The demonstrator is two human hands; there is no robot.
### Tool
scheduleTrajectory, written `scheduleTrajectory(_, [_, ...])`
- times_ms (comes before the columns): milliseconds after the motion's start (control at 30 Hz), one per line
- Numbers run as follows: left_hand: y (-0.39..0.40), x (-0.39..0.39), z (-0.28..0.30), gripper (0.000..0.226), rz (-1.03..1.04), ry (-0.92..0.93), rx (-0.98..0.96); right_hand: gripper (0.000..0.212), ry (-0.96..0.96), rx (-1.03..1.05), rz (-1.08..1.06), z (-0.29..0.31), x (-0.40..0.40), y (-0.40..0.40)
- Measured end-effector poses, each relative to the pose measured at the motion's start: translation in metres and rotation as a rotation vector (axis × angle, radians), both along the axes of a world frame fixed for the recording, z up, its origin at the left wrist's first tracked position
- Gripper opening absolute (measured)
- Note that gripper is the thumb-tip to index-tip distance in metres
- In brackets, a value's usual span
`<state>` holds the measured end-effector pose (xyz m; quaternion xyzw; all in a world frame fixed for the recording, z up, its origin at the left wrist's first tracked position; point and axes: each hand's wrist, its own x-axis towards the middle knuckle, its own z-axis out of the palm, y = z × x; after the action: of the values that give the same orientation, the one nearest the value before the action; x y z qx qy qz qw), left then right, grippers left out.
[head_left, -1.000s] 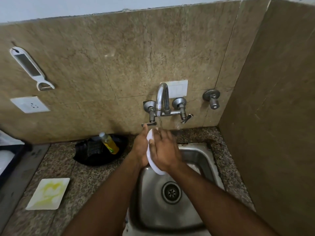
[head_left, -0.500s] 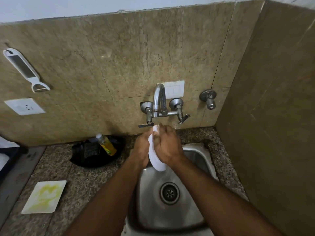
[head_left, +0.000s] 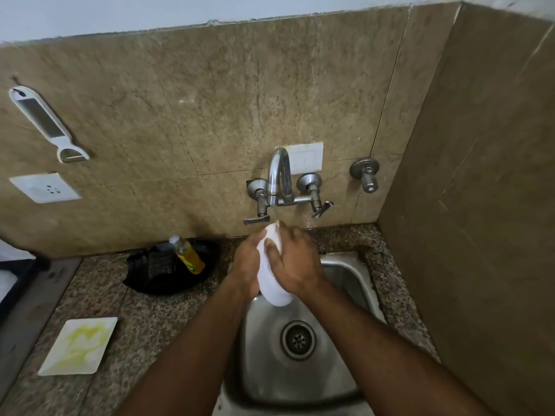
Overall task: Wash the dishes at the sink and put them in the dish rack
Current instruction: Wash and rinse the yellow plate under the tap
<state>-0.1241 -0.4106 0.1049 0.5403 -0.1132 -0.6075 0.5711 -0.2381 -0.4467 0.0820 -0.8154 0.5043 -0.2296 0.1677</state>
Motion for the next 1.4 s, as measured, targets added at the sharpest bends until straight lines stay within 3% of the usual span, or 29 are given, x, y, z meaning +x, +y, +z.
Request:
scheduleTrajectory(100, [-0.006,0.004,0.006,0.033,-0.016,-0.178,-0.028,0.067,0.009,-0.041,0.115,-0.010,-0.004,-0.001])
scheduleTrajectory(167, [-0.004,0.004,0.005,0.025,0.041,-0.268,-0.032,0.065,-0.140,0.096,0.054,-0.005,-0.003,-0.006])
scheduleTrajectory(300, [0.013,0.002,-0.001,0.036,0.086,-0.106,-0.083,0.064,-0.484,0.692,-0.266,0.010,-0.016,-0.028])
scheduleTrajectory(367, [0.026,0.009,-0.010,0.045,0.080,-0.010,-0.102,0.063,-0.608,0.861,-0.272,0.010,-0.028,-0.034])
scheduleTrajectory(400, [0.032,0.013,-0.018,0.050,0.098,0.025,-0.088,0.052,-0.651,0.920,-0.248,0.008,-0.034,-0.034])
scheduleTrajectory(467, [0.041,0.025,-0.036,0.063,0.157,0.026,-0.052,0.028,-0.681,1.021,-0.202,0.005,-0.044,-0.035])
scheduleTrajectory(533, [0.044,0.033,-0.048,0.069,0.232,-0.031,0.040,0.022,-0.745,1.100,-0.139,0.002,-0.052,-0.035])
scheduleTrajectory(633, [0.037,0.031,-0.050,0.047,0.258,-0.168,0.180,0.031,-0.854,1.173,-0.069,-0.001,-0.051,-0.034])
scheduleTrajectory(733, [0.020,0.020,-0.038,0.035,0.231,-0.309,0.188,0.030,-0.960,1.189,-0.176,0.009,-0.045,-0.033])
scheduleTrajectory(833, [0.001,0.008,-0.031,0.042,0.101,-0.524,0.131,0.024,-1.070,1.124,-0.383,0.010,-0.040,-0.042])
scheduleTrajectory(967, [-0.008,-0.026,-0.034,0.062,-0.150,-1.017,0.113,0.011,-1.118,1.046,-0.632,0.010,-0.039,-0.049])
scheduleTrajectory(1033, [-0.003,-0.040,-0.035,0.063,-0.218,-1.267,0.111,0.014,-1.170,0.989,-0.642,0.012,-0.034,-0.044])
scheduleTrajectory(1100, [0.002,-0.050,-0.042,0.068,-0.335,-1.375,-0.006,0.020,-1.267,0.944,-0.621,0.012,-0.026,-0.036])
scheduleTrajectory(1167, [-0.001,-0.055,-0.045,0.068,-0.296,-1.169,-0.134,0.022,-1.270,0.882,-0.658,0.010,-0.018,-0.028])
scheduleTrajectory(1267, [-0.011,-0.046,-0.043,0.056,-0.191,-0.780,-0.167,0.024,-1.163,0.772,-0.644,0.006,-0.010,-0.013])
scheduleTrajectory(1367, [-0.028,-0.029,-0.031,0.049,-0.158,-0.426,0.089,0.027,-1.088,0.713,-0.585,0.005,-0.003,0.011])
scheduleTrajectory(1400, [-0.031,-0.028,-0.027,0.046,-0.124,-0.401,0.139,0.027,-1.086,0.705,-0.575,0.004,-0.002,0.015])
